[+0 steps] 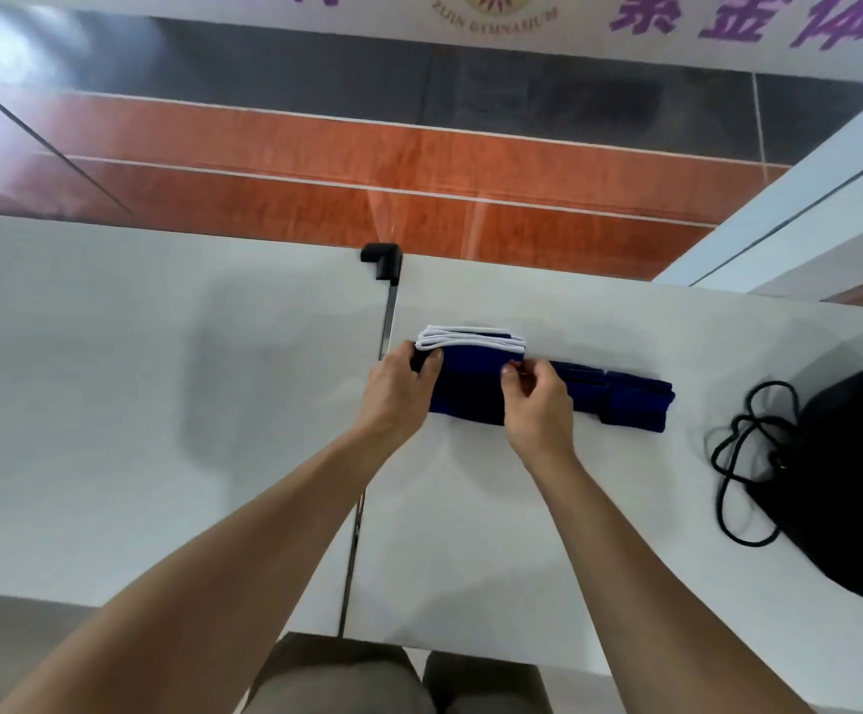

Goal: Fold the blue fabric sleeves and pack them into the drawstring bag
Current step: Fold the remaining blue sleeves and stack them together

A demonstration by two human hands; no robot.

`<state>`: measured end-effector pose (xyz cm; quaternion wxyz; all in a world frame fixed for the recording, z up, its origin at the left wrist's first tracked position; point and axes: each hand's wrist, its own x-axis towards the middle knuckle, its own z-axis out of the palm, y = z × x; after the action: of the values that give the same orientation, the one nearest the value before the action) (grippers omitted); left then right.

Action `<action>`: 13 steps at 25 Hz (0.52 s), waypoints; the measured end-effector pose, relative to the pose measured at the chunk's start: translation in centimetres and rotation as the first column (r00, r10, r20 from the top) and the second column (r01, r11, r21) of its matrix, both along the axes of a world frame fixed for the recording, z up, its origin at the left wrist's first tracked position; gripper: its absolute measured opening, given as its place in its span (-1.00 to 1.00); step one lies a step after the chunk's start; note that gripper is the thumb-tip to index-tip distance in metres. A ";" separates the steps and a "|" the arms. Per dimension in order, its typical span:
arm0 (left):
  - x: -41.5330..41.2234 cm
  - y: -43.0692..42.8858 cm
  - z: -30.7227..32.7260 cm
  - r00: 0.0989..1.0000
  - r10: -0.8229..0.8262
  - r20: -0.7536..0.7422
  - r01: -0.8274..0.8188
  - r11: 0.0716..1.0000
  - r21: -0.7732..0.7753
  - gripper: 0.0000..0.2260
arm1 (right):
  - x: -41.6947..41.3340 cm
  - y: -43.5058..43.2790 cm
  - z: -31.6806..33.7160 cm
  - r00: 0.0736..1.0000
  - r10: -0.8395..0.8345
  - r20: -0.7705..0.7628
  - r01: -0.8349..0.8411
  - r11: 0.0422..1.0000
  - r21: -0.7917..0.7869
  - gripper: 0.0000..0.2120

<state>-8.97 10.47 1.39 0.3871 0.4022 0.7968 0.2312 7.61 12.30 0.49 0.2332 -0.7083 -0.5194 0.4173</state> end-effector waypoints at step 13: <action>2.1 0.6 -1.3 0.830 0.003 -0.558 0.198 0.933 0.300 -0.84 | 0.2 1.3 -1.1 0.928 0.125 0.352 -0.113 0.992 -0.055 -0.71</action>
<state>-6.84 11.06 0.11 0.0765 0.5539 0.7989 0.2217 7.81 13.58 -0.59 0.0979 -0.7430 -0.5877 0.3049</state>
